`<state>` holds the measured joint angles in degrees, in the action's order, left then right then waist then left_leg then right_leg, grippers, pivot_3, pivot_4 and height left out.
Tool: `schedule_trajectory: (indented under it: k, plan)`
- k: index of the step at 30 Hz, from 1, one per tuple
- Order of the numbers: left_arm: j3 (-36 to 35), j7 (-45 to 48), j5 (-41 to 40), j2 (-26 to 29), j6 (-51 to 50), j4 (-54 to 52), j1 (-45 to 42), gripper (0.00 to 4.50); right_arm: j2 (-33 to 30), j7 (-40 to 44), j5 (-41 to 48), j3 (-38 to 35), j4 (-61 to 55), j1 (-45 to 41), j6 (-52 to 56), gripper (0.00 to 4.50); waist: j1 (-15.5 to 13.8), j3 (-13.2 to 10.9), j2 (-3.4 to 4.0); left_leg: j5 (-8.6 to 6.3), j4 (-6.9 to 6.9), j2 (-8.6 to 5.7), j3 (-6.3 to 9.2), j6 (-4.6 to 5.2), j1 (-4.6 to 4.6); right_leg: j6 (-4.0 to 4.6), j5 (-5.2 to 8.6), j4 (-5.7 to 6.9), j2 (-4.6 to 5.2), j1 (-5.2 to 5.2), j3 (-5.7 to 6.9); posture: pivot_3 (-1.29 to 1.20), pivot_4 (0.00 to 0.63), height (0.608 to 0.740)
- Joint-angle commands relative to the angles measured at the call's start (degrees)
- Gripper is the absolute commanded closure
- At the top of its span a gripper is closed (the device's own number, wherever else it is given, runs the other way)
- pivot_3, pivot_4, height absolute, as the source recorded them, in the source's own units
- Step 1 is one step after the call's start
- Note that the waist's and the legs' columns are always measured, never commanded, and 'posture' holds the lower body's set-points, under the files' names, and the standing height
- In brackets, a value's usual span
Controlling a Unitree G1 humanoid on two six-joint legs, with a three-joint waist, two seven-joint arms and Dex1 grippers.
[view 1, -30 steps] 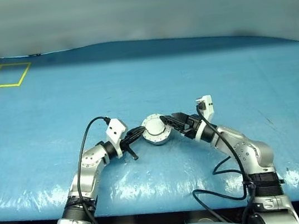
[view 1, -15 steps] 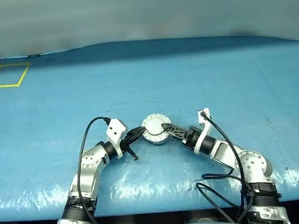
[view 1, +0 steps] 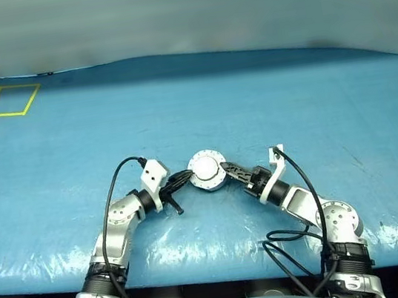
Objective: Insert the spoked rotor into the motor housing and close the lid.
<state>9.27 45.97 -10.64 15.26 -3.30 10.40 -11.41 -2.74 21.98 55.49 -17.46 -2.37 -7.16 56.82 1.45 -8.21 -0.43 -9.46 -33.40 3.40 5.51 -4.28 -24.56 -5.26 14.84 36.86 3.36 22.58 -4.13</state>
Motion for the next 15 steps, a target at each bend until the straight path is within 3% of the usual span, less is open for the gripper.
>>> schedule_trajectory:
  k: [1, 4, 7, 10, 15]
  plan:
    - [-4.1, -1.7, -9.2, -4.1, -7.6, -3.3, 1.4, 4.5, 2.5, -1.5, 5.7, -3.2, 0.1, -1.5, -0.7, 3.36, 0.2, 0.0, 0.01, 0.0, -0.02, 0.0, 0.0, 0.0, 0.0, -0.01, 0.0, 0.01, 0.0, 0.0, 0.0, 0.0, 0.15, 0.74]
    - [-10.1, -3.3, -20.0, -7.4, -15.5, -7.3, 2.2, 4.5, 4.1, -3.3, 9.4, -5.7, -0.2, -2.1, -1.5, 3.36, 0.6, -0.4, 0.04, 0.0, -0.09, 0.01, 0.02, 0.01, -0.14, -0.04, -0.02, 0.03, 0.0, 0.06, 0.0, 0.0, 0.15, 0.74]
    - [-11.8, -1.5, -25.8, -6.9, -21.1, -10.9, 4.2, 4.5, 5.9, -5.2, 12.8, -7.7, -1.2, -2.8, -2.8, 3.36, 1.1, -0.7, 0.17, 0.01, -0.11, 0.03, 0.14, 0.02, -0.35, -0.05, -0.05, 0.08, -0.1, 0.24, 0.03, 0.0, 0.15, 0.74]
    - [-12.7, -1.7, -27.8, -7.2, -22.1, -12.4, 5.7, 3.87, 7.0, -6.4, 15.2, -8.2, -2.2, -3.2, -3.8, 3.36, 1.5, -0.8, 0.31, 0.01, -0.03, 0.04, 0.19, 0.03, -0.36, -0.23, -0.17, 0.09, -0.15, 0.25, 0.04, 0.0, 0.15, 0.74]
    - [-16.7, -4.7, -35.9, -12.0, -25.7, -12.6, 7.7, 2.26, 8.5, -6.7, 21.0, -7.0, -5.8, -3.7, -4.6, 3.36, 2.1, -1.0, 0.47, 0.01, 0.0, 0.05, 0.23, 0.03, -0.36, -0.25, -0.18, 0.08, -0.18, 0.25, 0.06, 0.0, 0.15, 0.74]
